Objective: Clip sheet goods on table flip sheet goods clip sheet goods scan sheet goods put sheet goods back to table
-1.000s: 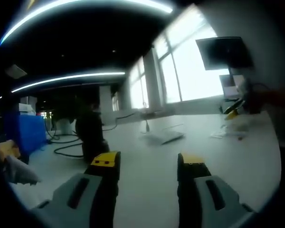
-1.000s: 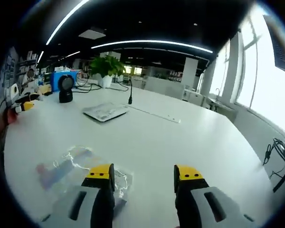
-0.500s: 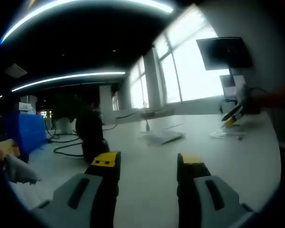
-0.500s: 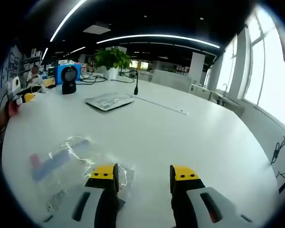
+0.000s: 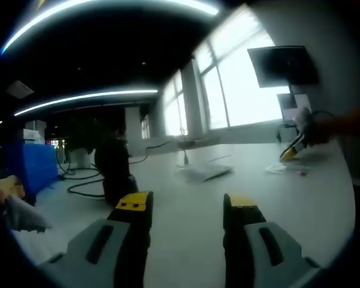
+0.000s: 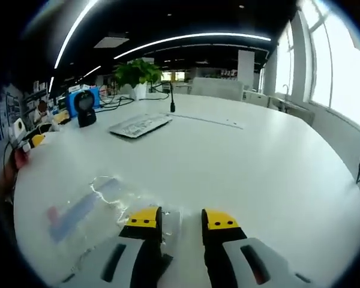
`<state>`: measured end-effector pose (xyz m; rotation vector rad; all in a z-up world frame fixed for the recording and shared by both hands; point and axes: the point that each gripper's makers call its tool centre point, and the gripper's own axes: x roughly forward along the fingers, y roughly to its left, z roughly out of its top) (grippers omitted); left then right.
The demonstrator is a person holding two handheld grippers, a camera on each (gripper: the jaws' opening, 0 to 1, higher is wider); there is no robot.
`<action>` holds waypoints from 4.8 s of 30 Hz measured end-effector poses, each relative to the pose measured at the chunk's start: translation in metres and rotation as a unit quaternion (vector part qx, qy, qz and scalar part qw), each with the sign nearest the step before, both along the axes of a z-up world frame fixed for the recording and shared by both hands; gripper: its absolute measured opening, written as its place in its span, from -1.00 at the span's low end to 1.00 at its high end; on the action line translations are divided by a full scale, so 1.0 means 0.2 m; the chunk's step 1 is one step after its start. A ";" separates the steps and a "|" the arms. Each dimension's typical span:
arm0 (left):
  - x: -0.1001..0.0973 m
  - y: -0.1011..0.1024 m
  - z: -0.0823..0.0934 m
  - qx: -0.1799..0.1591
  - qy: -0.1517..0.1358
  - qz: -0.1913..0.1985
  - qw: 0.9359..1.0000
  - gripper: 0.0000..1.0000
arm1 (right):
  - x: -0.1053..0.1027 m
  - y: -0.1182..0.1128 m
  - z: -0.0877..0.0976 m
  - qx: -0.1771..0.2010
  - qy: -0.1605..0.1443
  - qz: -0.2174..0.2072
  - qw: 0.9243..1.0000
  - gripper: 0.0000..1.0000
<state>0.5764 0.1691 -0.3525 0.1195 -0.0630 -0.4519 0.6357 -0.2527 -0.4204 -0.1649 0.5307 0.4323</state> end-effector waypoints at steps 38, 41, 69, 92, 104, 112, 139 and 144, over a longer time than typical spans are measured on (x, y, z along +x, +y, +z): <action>0.00 -0.05 -0.02 -0.021 0.015 -0.040 0.999 -0.30 | 0.00 0.05 -0.02 -0.053 0.049 0.066 0.995 -1.00; 0.00 -0.05 -0.01 -0.022 0.013 -0.041 0.999 -0.30 | 0.02 0.07 -0.02 -0.066 0.030 0.077 0.994 -1.00; -0.03 -0.08 0.01 -0.004 -0.009 -0.048 0.999 -0.30 | -0.01 0.17 0.38 0.063 -0.034 0.016 0.997 -1.00; -0.03 -0.07 0.01 0.002 -0.012 -0.045 0.999 -0.30 | -0.19 0.36 0.77 0.165 -0.112 0.023 0.980 -1.00; -0.05 -0.07 0.03 0.006 -0.019 -0.039 0.999 -0.28 | -0.26 0.45 0.90 0.194 -0.153 0.037 0.968 -1.00; -0.05 -0.07 0.02 0.012 -0.019 -0.037 0.999 -0.28 | -0.24 0.43 1.03 0.221 -0.206 0.025 0.953 -1.00; -0.05 -0.05 0.03 -0.001 -0.017 -0.030 0.999 -0.25 | -0.06 0.48 1.16 0.177 -0.261 -0.005 0.949 -1.00; -0.03 -0.04 0.04 -0.015 -0.015 -0.030 0.999 -0.25 | -0.04 0.53 1.21 0.177 -0.274 0.002 0.945 -1.00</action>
